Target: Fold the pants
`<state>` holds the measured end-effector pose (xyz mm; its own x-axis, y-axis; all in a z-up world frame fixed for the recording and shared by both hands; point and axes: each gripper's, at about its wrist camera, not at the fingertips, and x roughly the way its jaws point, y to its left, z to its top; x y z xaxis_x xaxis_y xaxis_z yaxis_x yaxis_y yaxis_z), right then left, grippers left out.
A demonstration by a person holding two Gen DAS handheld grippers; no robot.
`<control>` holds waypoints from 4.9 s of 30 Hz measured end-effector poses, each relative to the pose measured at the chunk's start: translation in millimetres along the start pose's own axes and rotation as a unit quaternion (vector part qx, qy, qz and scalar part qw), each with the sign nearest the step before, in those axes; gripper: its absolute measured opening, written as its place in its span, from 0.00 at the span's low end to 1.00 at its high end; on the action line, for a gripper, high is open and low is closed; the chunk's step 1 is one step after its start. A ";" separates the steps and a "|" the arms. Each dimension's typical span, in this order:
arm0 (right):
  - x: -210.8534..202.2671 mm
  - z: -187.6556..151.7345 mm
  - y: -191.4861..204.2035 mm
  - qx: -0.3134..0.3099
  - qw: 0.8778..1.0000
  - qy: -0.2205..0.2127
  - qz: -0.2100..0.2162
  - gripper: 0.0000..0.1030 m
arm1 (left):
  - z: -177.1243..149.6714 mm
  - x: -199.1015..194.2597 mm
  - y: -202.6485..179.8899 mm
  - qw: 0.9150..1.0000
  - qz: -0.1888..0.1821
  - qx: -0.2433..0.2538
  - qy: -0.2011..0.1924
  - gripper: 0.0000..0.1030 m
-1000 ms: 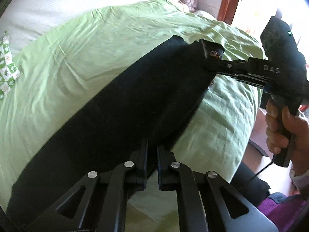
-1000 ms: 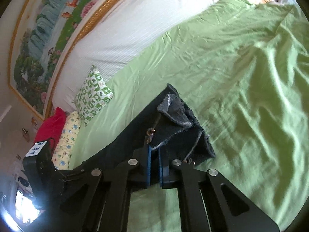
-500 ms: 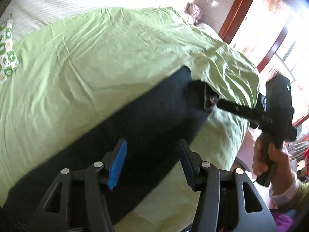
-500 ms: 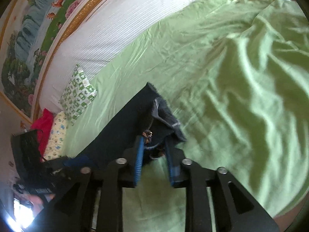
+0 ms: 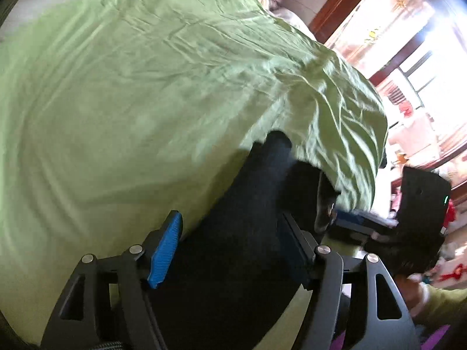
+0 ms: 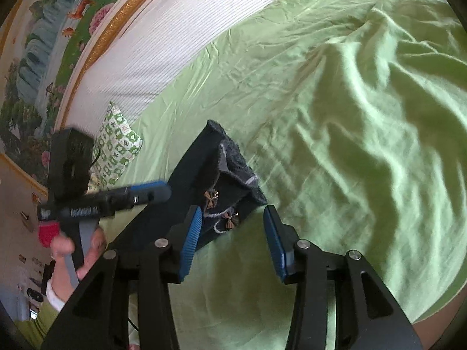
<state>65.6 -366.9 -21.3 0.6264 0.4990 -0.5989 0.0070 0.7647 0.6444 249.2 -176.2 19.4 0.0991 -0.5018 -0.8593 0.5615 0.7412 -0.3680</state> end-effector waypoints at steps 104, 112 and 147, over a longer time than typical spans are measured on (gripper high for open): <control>126.0 -112.6 231.9 -0.340 0.902 0.165 0.210 0.56 | -304.3 -160.9 150.2 0.901 -0.008 -0.339 -0.270 0.33; 122.0 -111.3 244.3 -0.341 0.897 0.162 0.229 0.56 | -343.8 -185.0 133.0 0.877 0.033 -0.372 -0.302 0.37; 172.3 -142.7 322.0 -0.345 0.871 0.225 0.267 0.71 | -521.2 -246.6 141.3 0.695 0.131 -0.584 -0.398 0.59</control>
<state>64.6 23.5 15.2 0.0267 0.8493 -0.5272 -0.7587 0.3606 0.5425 -124.1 284.7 -5.9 0.7557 -0.0245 -0.6545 -0.5667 0.4766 -0.6721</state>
